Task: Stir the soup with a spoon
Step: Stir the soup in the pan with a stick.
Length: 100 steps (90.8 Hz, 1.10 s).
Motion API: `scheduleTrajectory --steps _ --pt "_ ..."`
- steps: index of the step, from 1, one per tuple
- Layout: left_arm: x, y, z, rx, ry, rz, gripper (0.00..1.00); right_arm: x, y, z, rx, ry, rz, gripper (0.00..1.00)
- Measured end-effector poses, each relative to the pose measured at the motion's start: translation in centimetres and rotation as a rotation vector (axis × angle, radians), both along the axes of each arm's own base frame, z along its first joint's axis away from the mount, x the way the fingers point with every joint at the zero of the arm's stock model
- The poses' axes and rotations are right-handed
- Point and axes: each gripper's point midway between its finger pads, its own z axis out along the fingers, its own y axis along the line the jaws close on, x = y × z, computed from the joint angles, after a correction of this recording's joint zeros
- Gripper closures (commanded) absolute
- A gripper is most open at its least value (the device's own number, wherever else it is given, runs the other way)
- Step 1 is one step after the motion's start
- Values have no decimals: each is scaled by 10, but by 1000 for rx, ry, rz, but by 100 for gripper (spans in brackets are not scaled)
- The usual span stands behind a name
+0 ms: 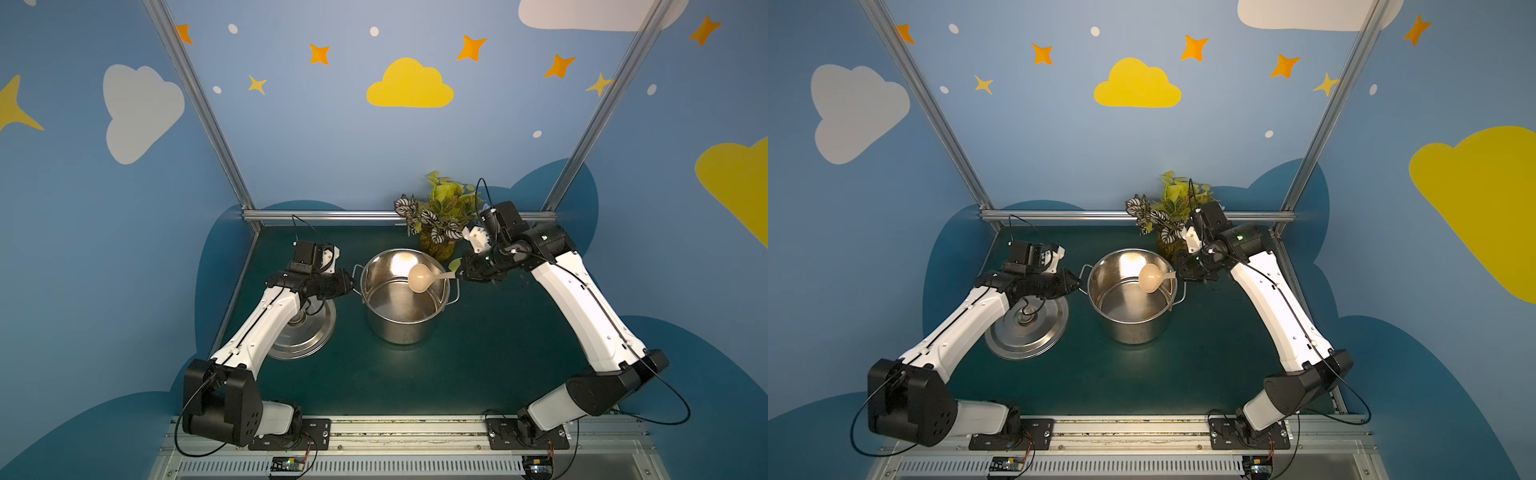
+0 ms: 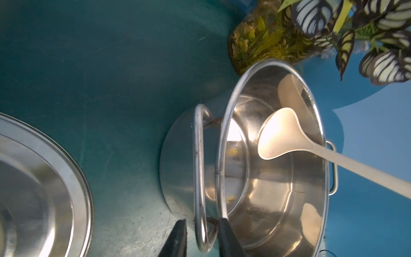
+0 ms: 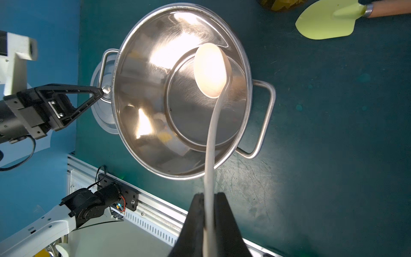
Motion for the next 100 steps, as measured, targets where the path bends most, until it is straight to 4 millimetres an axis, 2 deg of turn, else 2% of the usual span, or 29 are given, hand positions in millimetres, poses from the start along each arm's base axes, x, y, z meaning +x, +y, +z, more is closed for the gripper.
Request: scheduleTrajectory --steps 33,58,70,81,100 --pt "3 -2 -2 -16 5 -2 84 29 17 -8 -18 14 11 100" --pt "4 -2 -2 -21 4 3 85 39 56 -16 -16 26 80 100" --pt "4 -2 -2 -23 6 5 85 35 79 -21 -13 35 131 100" --pt "4 -2 -2 -23 6 5 85 22 96 -25 -13 46 187 100" --pt "6 -3 -2 -28 -6 3 85 -11 107 -30 -42 103 266 100"
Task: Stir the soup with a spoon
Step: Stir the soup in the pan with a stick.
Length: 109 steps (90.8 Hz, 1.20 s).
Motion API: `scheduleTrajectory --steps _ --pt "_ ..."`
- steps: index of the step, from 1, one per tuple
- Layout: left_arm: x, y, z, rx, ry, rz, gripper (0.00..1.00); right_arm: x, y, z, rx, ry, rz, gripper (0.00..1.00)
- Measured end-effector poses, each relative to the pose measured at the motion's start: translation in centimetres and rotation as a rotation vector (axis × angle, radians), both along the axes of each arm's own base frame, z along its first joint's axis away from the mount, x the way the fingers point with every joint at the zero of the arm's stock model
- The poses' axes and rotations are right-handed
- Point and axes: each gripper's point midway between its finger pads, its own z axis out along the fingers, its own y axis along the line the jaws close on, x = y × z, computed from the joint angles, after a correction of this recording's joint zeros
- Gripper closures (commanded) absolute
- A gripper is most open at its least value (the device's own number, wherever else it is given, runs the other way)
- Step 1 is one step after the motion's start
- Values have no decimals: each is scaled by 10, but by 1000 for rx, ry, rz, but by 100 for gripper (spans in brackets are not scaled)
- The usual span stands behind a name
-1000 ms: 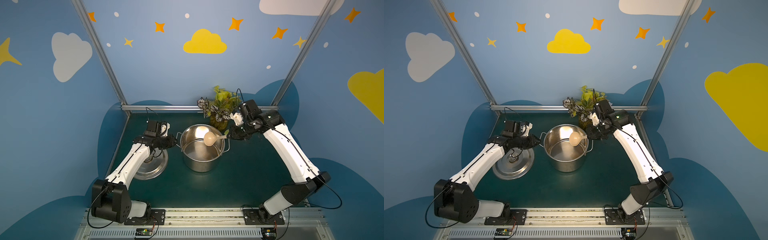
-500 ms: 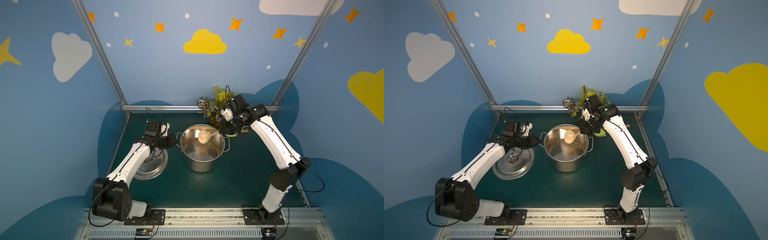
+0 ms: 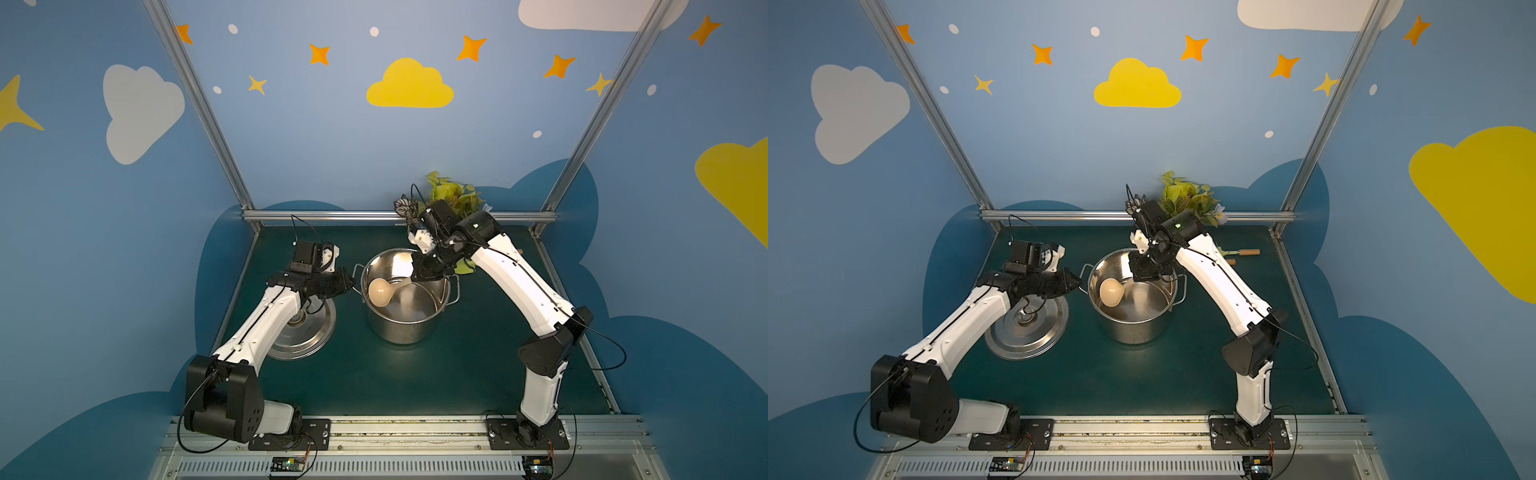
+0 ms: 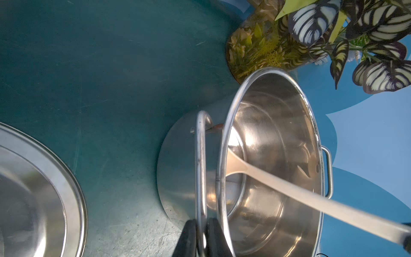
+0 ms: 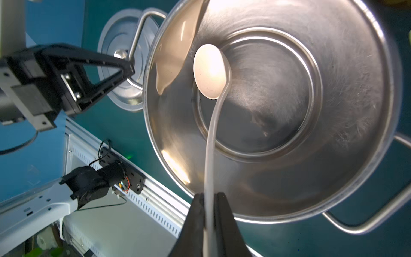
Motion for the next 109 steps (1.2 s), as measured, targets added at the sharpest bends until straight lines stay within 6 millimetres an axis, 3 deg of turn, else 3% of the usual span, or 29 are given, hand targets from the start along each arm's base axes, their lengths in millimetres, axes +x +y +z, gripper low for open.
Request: scheduleTrajectory --steps 18,36,65,90,109 --pt "0 0 0 -1 -2 -5 85 -26 -16 -10 -102 70 38 100" --pt "1 -1 -1 -8 -7 -11 85 -31 -49 -16 -227 71 15 100" --pt "1 -2 -2 -14 -17 -22 84 2 -97 -8 -294 3 -122 100" --pt "1 -3 -2 -17 -20 -28 84 40 -83 3 -250 -63 -155 100" --pt "1 -3 -2 -20 -22 -29 84 56 -61 -9 -216 -47 -130 100"
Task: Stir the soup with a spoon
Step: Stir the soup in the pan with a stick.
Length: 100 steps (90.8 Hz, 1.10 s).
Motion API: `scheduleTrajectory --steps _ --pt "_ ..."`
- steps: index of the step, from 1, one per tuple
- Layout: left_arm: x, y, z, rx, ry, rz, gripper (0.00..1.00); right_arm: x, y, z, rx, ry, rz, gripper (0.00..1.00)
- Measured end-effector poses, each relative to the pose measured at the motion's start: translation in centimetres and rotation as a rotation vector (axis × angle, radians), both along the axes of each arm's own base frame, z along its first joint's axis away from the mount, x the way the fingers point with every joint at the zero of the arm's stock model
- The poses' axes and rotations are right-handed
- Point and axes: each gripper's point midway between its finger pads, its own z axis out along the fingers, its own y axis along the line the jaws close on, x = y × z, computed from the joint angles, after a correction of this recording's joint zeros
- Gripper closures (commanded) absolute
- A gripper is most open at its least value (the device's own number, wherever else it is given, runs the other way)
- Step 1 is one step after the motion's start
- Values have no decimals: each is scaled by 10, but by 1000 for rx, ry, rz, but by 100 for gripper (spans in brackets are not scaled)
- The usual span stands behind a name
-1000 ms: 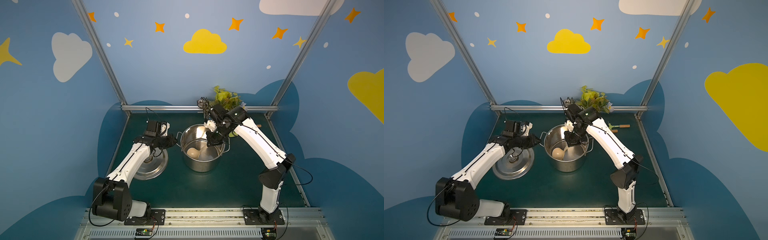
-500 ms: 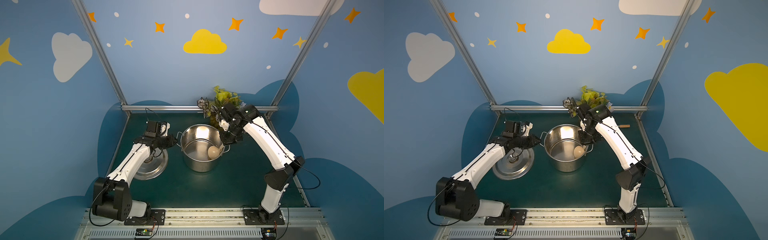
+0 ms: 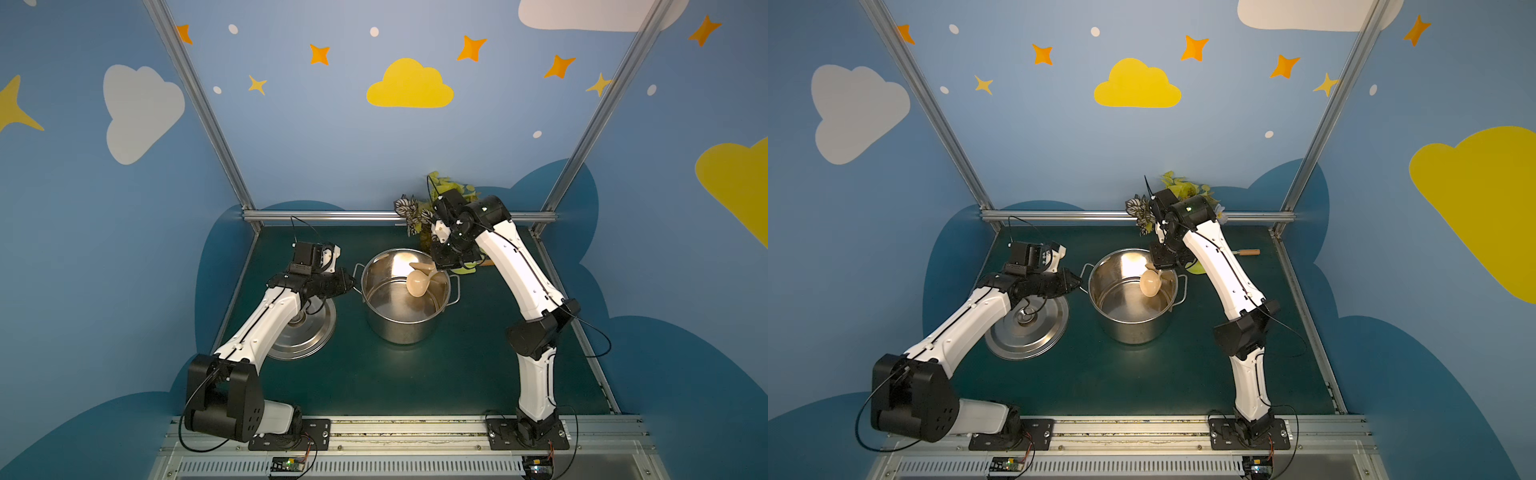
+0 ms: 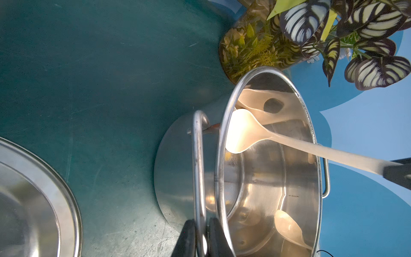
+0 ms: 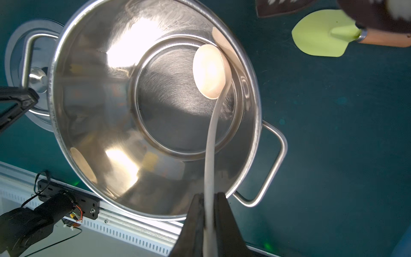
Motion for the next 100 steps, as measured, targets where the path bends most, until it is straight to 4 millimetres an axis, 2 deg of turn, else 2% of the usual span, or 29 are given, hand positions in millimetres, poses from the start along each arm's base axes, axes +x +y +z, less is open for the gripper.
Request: scheduleTrajectory --steps 12,27,47,60,70,79,100 --pt "0 -1 0 -5 1 -4 85 1 15 -4 39 7 29 100" --pt "1 -3 0 -13 -6 -19 84 -4 43 0 112 -4 77 100" --pt "1 -4 0 -16 -17 -31 85 -30 81 4 176 18 161 100" --pt "1 -4 0 -22 -22 -36 85 -47 92 3 172 33 203 100" --pt "2 -5 -1 -24 -27 -40 85 -58 92 -2 145 60 220 100" --pt "2 -6 0 -26 -33 -44 84 -72 84 -10 100 102 225 100" --pt "2 -7 0 -30 -42 -57 85 -95 38 -14 -37 120 180 100"
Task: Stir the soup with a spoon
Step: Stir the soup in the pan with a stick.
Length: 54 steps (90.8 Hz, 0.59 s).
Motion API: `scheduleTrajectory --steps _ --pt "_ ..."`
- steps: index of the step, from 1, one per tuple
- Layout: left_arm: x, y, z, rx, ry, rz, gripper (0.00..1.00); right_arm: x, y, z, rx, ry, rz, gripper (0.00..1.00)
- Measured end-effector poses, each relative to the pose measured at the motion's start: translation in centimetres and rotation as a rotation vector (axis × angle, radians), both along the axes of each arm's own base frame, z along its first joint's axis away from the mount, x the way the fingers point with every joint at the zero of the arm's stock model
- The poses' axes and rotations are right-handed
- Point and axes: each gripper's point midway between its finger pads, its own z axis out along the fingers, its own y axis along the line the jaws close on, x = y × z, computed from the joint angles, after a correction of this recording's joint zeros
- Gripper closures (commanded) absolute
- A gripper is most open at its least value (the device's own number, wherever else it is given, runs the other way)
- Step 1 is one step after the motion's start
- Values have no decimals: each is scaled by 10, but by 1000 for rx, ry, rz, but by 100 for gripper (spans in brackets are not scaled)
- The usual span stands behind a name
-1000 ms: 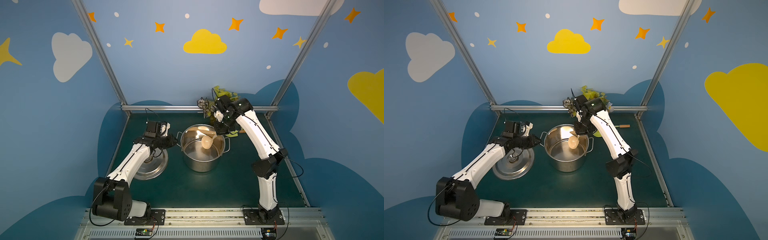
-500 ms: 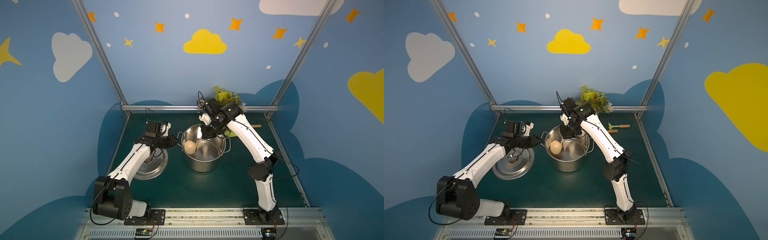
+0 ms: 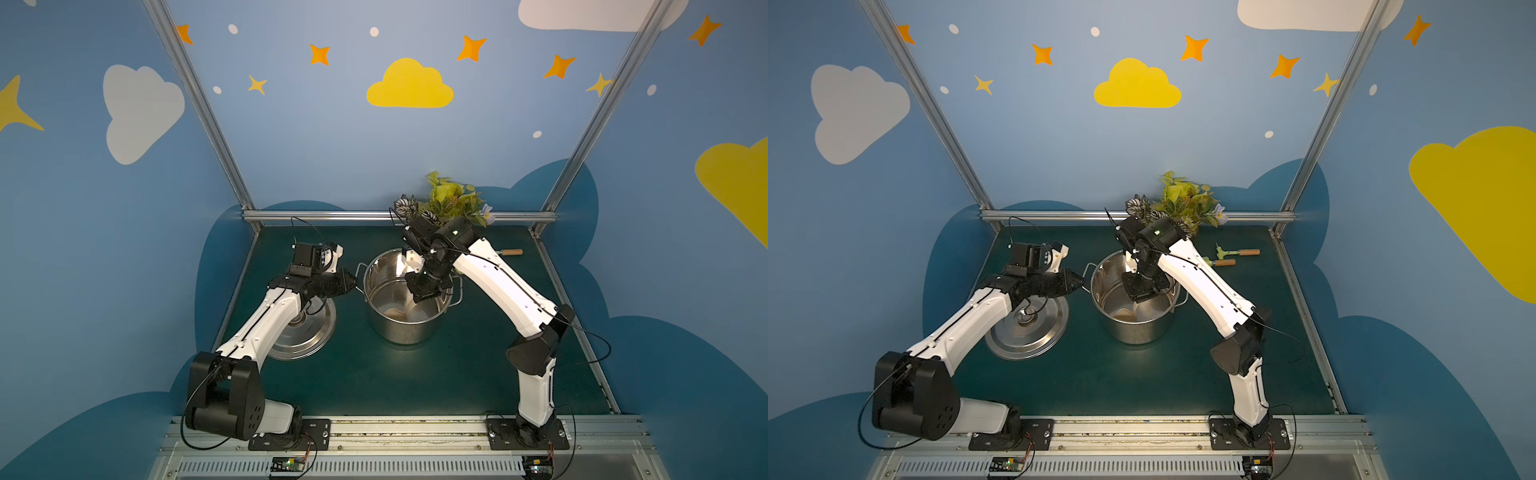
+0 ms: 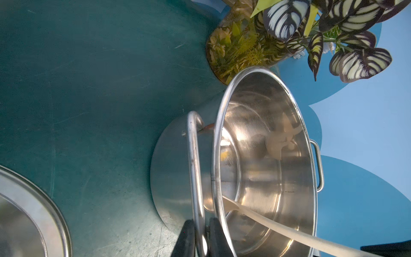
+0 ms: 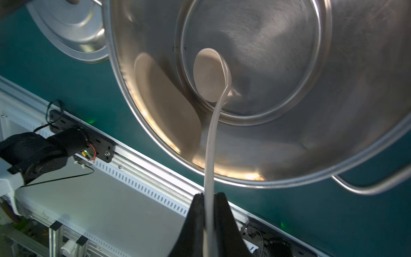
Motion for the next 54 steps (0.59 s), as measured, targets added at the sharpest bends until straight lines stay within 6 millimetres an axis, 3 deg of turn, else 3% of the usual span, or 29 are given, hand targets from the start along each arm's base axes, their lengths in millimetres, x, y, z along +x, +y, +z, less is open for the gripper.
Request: scheduleTrajectory --steps 10,28,42,54 --pt "0 0 0 -1 -5 -2 85 1 -24 7 -35 -38 -42 100" --pt "-1 0 0 -1 -12 -5 85 21 -55 14 -66 -91 -140 100" --pt "-1 -1 0 -3 -12 -8 85 39 -68 15 -73 -122 -195 100" --pt "-1 -1 0 -4 -13 -8 85 57 -67 19 -57 -163 -224 100"
